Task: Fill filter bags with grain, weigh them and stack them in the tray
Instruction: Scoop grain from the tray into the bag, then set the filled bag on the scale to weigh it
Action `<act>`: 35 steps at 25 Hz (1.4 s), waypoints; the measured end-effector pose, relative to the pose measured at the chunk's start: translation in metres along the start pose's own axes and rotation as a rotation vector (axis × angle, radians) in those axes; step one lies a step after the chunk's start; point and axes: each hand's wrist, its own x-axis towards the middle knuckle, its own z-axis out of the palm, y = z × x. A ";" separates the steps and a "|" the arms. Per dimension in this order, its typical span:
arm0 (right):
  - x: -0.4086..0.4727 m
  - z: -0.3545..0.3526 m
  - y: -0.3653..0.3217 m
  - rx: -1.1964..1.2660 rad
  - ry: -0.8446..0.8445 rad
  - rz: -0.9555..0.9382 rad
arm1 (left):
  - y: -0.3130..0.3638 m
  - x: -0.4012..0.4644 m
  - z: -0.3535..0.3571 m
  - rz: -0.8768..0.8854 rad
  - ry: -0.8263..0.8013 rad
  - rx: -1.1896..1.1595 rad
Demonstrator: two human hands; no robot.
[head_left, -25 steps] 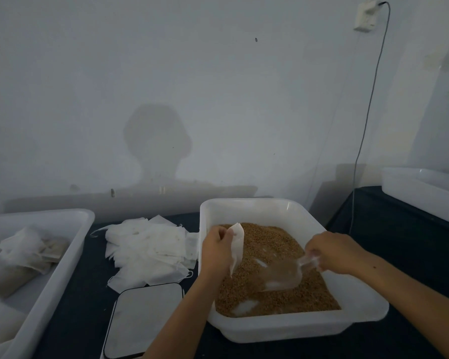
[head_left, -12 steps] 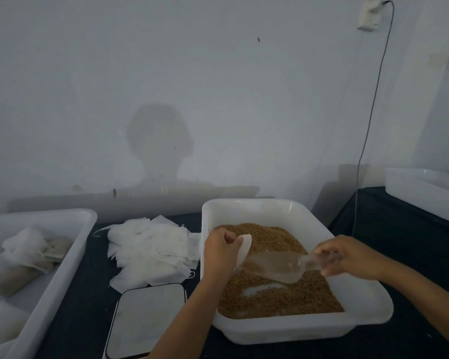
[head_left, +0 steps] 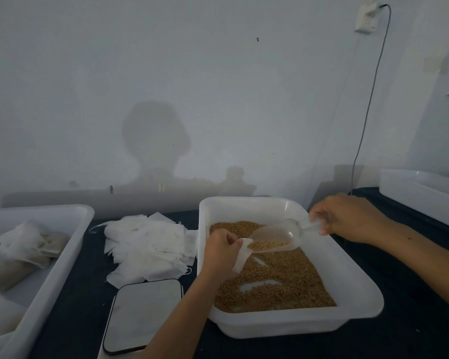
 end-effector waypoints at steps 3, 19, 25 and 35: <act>0.005 -0.009 -0.018 -0.105 0.076 -0.071 | 0.001 -0.002 0.001 0.005 -0.030 -0.026; -0.013 0.010 -0.014 -0.260 0.175 0.039 | 0.005 0.005 -0.007 -0.184 -0.017 -0.276; -0.006 0.088 -0.028 0.097 -0.110 0.114 | 0.025 0.008 -0.054 -0.452 -0.417 -0.613; 0.000 0.093 -0.025 0.112 -0.123 0.051 | 0.037 0.010 -0.097 -0.394 -0.540 -0.381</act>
